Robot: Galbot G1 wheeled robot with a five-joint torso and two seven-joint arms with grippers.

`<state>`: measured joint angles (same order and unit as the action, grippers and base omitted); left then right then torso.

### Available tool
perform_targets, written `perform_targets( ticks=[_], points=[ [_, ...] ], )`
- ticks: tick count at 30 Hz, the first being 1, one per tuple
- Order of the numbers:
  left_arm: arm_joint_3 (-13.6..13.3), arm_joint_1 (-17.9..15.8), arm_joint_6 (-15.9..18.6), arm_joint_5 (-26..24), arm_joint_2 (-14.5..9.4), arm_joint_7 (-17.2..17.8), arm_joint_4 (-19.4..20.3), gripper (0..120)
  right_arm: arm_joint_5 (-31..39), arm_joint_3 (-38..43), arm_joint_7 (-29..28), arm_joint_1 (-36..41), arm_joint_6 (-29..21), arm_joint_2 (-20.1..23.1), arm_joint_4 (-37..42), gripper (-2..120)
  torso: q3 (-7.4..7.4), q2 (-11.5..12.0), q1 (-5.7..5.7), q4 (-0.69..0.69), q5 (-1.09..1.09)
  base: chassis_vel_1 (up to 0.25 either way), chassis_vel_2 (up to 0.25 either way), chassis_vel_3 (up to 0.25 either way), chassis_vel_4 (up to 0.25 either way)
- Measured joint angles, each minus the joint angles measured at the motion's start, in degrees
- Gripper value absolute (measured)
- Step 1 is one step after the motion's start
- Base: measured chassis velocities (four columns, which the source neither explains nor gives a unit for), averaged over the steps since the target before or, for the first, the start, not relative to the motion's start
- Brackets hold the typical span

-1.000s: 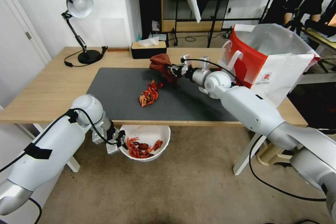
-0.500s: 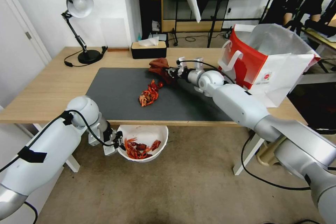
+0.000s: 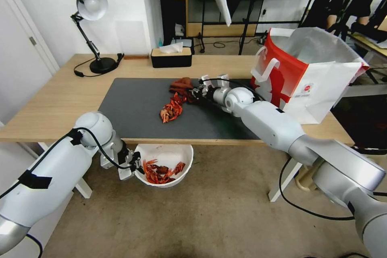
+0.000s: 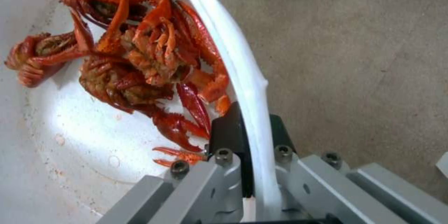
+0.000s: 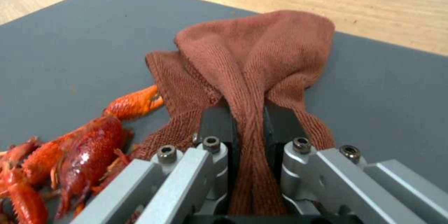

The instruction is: Sweep shrimp from table into container with towel, then put container into takeout bag.

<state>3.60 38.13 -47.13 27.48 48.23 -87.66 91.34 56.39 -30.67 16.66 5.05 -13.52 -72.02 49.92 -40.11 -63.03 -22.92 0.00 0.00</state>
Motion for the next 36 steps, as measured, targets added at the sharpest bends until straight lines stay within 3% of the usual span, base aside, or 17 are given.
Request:
perform_targets(
  ticks=[24, 36],
  points=[
    [-0.29, -2.15, 0.00, -0.66, -0.79, 0.01, -2.06, 0, 0.45, -3.37, 2.90, -0.37, -1.05, 3.04, 5.75, 7, 0.00, 0.00, 0.00, 0.00, 0.00, 0.000, 0.000, 0.000, 0.000],
    [0.41, -1.09, 0.00, -0.94, -1.77, 0.01, -1.24, 0, 1.10, -4.82, 2.85, 0.64, -1.70, 4.88, 10.42, 7, 0.00, 0.00, 0.00, 0.00, 0.00, 0.000, 0.000, 0.000, 0.000]
  ],
)
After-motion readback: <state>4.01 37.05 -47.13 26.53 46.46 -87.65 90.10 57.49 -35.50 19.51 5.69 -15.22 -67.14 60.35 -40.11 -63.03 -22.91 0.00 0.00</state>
